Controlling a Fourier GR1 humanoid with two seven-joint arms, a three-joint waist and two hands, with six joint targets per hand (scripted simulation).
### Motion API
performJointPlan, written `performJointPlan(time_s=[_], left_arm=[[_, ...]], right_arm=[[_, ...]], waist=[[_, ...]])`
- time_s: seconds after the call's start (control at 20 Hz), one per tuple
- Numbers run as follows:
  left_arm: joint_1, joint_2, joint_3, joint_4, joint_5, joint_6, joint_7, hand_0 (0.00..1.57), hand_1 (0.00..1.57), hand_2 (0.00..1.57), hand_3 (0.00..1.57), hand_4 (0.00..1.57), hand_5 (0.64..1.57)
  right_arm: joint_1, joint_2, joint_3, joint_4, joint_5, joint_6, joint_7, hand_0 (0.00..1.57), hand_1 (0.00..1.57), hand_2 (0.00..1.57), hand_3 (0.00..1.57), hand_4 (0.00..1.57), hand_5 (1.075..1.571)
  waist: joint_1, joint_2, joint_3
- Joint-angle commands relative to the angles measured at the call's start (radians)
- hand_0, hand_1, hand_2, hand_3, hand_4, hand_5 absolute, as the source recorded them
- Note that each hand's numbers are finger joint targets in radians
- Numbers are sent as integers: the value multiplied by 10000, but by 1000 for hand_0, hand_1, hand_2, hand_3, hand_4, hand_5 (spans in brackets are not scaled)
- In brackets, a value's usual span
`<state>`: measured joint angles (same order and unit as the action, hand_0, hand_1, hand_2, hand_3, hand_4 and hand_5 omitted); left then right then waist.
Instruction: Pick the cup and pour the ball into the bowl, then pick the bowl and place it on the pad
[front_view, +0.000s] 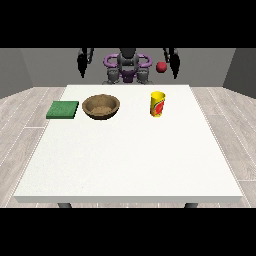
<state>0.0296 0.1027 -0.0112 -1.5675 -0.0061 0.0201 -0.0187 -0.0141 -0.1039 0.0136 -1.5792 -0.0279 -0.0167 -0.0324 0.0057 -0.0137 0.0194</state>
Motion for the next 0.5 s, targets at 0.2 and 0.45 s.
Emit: performJointPlan(time_s=[0.2, 0.45], left_arm=[[-180, 457, 85, -1044, 88, -153, 833, 0, 0, 0, 0, 0, 1535], [-1063, -671, 314, -2149, 2452, -257, 2765, 0, 0, 0, 0, 0, 1537]], right_arm=[[-127, -499, -121, -911, -20, 64, 985, 0, 0, 0, 305, 1058, 1571], [-1337, 1000, 1463, -1987, -337, -1351, 3215, 0, 0, 0, 0, 846, 1570]], waist=[[-73, -2509, -167], [252, -4618, -237]])
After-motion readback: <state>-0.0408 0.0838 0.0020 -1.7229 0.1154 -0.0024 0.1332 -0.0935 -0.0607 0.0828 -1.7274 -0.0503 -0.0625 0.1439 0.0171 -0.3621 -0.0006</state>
